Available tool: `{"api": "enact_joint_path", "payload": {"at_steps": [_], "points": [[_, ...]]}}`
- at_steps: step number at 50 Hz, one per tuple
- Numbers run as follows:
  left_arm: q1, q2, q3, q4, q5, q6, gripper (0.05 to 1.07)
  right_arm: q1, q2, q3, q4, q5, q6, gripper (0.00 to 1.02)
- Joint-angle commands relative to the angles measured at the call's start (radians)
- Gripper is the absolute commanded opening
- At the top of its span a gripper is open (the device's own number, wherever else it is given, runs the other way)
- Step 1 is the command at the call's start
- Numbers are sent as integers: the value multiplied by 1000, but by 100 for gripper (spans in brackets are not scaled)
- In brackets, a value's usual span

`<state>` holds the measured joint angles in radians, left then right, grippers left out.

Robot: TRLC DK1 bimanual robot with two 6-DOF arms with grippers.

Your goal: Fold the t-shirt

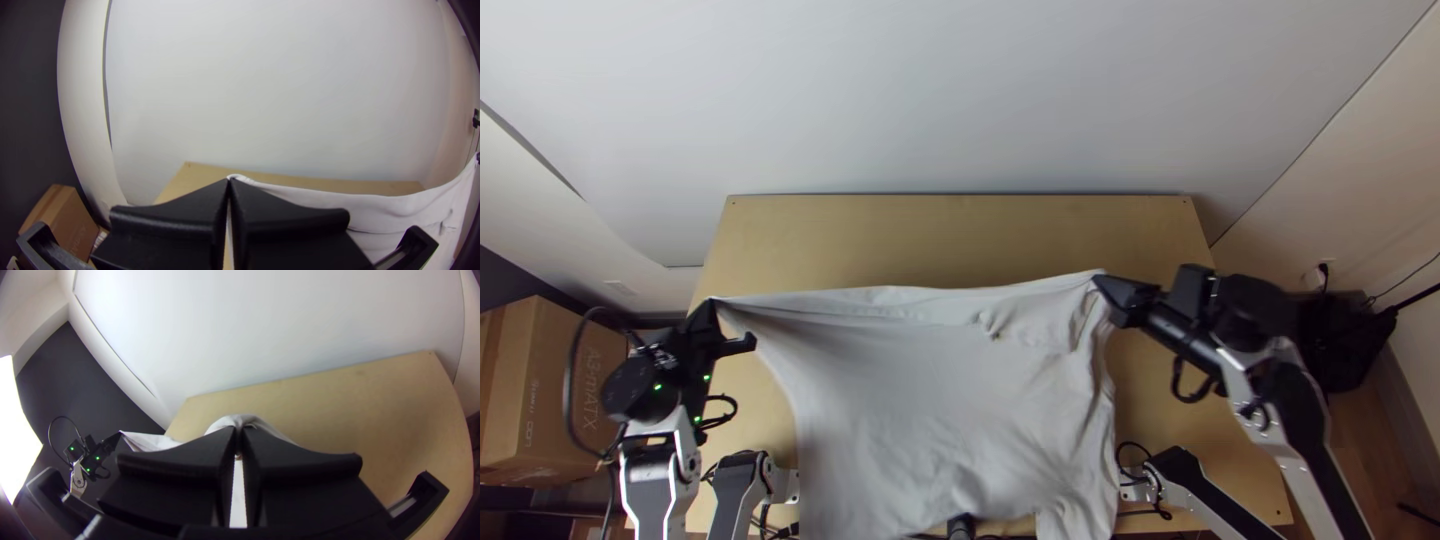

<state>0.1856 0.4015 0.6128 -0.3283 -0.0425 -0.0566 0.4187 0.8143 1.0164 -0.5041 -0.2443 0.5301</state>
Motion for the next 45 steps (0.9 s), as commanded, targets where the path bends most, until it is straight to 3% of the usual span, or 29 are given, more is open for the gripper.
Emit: {"api": "enact_joint_path", "payload": {"at_steps": [1, 15, 26, 32, 45], "points": [[-11, 77, -73, 95, -7, -45, 8, 6, 51, -119, 145, 7, 53, 2], [-83, 510, -71, 330, -5, -91, 8, -15, 373, -159, 401, 20, 53, 2], [-97, 849, 76, 462, -2, -101, 8, -64, 618, -25, 461, 25, 33, 2], [-97, 1019, 205, 466, 4, -103, 8, -115, 743, 68, 480, 27, 34, 2], [-97, 1272, 490, 382, 26, -112, 8, -198, 980, 304, 470, 36, 126, 2]]}}
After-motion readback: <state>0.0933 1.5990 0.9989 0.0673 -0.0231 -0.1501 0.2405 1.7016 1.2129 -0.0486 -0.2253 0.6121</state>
